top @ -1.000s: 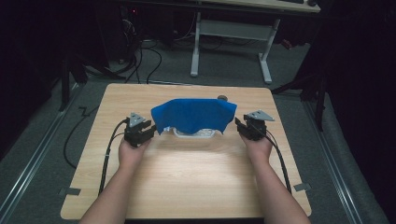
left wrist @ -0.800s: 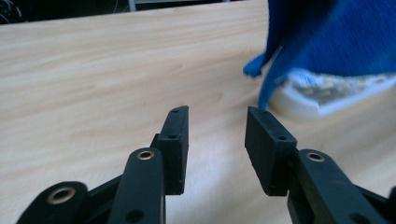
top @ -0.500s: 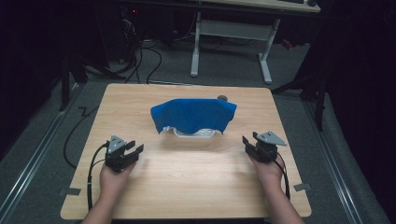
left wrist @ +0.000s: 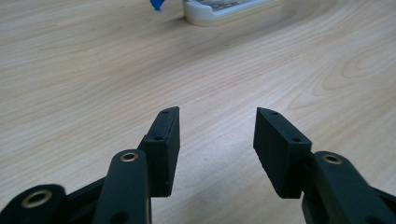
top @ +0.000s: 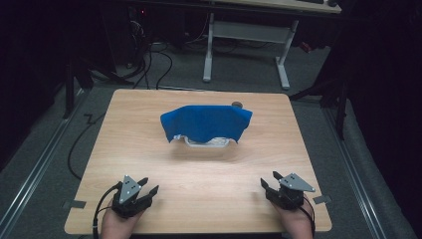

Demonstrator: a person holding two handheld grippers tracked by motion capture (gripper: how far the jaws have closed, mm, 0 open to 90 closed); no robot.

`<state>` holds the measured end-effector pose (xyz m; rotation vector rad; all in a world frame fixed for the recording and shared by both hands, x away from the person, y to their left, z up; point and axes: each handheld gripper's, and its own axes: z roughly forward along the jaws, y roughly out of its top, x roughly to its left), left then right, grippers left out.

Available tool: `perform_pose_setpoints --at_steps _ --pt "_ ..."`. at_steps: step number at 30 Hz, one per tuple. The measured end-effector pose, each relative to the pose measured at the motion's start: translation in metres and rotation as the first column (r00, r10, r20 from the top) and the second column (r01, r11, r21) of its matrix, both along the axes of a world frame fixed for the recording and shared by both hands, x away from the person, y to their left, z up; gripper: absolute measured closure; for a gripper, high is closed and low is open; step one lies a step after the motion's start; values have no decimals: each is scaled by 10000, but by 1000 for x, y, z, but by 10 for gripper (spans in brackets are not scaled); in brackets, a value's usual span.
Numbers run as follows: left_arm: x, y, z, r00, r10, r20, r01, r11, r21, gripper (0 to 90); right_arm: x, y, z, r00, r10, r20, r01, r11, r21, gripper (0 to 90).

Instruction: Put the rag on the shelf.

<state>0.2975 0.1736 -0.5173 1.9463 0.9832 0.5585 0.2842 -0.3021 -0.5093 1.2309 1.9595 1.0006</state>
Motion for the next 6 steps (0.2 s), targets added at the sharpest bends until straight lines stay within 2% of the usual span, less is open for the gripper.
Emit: perform_pose_setpoints --at_steps 3,6 --pt "4 1 -2 9997 22 -243 -29 9995 -314 514 2 -2 0 9998 -206 38 206 9997 102 444" --pt "5 0 -4 9996 3 -281 -6 9999 -124 513 4 -1 -2 9998 -194 -30 194 9997 143 442"
